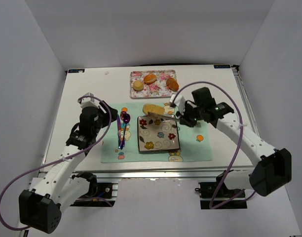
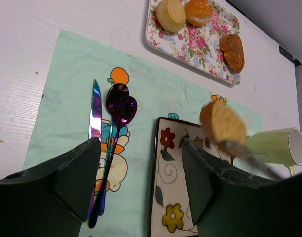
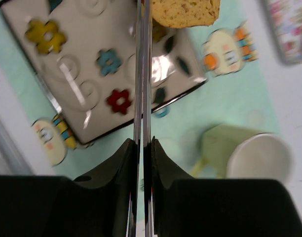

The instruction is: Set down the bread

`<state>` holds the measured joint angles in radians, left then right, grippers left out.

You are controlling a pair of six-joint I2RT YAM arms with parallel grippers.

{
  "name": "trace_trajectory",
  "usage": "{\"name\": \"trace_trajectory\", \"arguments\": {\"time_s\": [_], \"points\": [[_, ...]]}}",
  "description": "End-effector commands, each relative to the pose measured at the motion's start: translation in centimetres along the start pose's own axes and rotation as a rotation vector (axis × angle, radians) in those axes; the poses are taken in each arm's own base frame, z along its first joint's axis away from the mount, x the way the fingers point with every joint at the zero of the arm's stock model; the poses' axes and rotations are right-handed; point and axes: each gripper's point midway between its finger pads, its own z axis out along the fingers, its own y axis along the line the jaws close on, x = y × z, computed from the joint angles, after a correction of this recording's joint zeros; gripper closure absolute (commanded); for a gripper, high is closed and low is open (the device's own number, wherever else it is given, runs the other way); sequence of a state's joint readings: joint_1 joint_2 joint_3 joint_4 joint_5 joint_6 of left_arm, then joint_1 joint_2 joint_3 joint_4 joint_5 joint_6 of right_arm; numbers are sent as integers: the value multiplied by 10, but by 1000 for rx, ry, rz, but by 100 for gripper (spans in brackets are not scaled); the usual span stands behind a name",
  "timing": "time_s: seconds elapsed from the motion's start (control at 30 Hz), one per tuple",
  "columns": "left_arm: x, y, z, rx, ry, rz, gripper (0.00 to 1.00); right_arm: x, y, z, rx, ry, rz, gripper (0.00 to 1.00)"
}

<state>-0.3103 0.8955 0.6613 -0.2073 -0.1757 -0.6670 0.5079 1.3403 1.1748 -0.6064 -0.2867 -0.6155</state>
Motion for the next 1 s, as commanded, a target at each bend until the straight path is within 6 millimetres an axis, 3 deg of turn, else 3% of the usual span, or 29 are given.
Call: {"name": "trace_trajectory", "arguments": {"time_s": [0.0,0.2,0.23,0.33,0.43,0.67,0.77,0.87,0.9,0.97], "points": [[-7,-7,1,22,-17,-8,24,30,43,-1,-144,29,3,92],[-10,-11,3,32,-15,-1,24,45,52,0,-162,59,2,84],[-11,-11,3,32,-17,-2,24,46,53,1,-169,63,2,78],[-12,-11,1,32,-24,-3,24,38,51,-1,-182,49,-21,64],[-12,-9,-2,29,-31,-9,24,22,48,-5,-186,1,-37,57],[-10,-5,-7,21,-33,-17,24,-18,39,-11,-195,-91,-26,56],[-11,-5,-7,23,-37,-18,24,-33,25,-5,-165,-114,-4,58],[-10,-6,-5,27,-36,-21,24,-50,-15,14,-43,-116,21,63],[-10,-7,-5,28,-35,-21,24,-53,-30,32,-12,-113,30,63],[-11,-8,-5,31,-36,-19,24,-74,-61,40,71,-137,27,64]]}}
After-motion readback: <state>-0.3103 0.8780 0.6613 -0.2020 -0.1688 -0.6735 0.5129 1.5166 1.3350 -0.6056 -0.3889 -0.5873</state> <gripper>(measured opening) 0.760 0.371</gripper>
